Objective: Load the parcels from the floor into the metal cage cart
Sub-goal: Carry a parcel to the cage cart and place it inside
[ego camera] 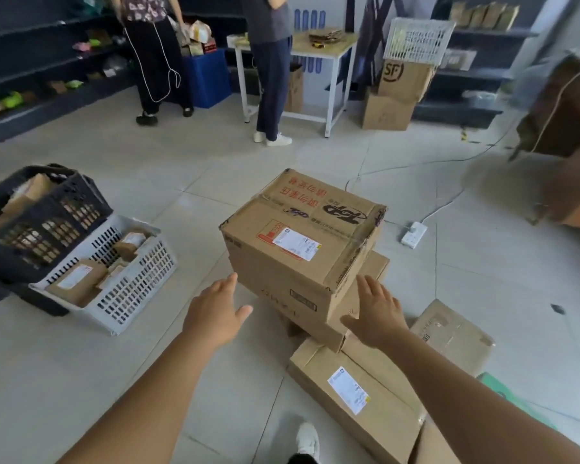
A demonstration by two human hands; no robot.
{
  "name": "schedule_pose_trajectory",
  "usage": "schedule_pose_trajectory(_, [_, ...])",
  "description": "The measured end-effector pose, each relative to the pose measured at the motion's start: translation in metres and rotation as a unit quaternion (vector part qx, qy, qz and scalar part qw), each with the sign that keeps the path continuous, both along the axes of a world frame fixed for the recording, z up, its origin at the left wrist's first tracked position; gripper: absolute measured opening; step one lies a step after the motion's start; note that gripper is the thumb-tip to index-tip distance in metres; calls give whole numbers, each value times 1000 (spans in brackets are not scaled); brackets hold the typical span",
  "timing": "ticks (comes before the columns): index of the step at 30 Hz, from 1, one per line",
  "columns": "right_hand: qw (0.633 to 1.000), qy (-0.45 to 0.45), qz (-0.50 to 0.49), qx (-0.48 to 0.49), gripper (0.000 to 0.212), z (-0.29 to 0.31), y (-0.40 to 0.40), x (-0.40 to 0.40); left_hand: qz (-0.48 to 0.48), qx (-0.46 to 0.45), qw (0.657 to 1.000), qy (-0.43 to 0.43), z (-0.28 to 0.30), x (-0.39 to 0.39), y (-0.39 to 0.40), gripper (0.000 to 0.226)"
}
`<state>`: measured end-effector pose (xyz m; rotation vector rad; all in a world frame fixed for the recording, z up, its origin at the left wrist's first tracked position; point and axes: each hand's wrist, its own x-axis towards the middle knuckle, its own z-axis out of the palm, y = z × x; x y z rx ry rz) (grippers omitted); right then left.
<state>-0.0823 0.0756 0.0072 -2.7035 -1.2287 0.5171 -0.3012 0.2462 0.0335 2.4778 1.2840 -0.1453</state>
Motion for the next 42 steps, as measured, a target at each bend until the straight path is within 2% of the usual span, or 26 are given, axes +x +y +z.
schedule_pose_trajectory(11, [982,114,-148,15,87,-64,97,69,-27,-33,999,25,-42,106,141,78])
schedule_pose_trajectory(18, [952,173,-253,17,92,-97,149,101,-20,-42,997,53,-79,164,226,82])
schedule_pose_trajectory(23, [922,203,-329,24,100,-117,163,110,-63,-24,989,131,-114,181,283,88])
schedule_pose_trajectory(27, [890,223,-397,39,93,-130,169,100,-73,-41,984,157,-136,190,314,93])
schedule_pose_trajectory(30, [865,229,-442,63,91,-139,173,92,-75,-44,987,138,-146,201,329,100])
schedule_pose_trajectory(36, [824,226,-507,115,90,-152,174,85,-65,-108,988,92,-148,218,336,117])
schedule_pose_trajectory(42, [762,233,-577,179,94,-151,151,72,-91,-126,988,28,-146,221,312,116])
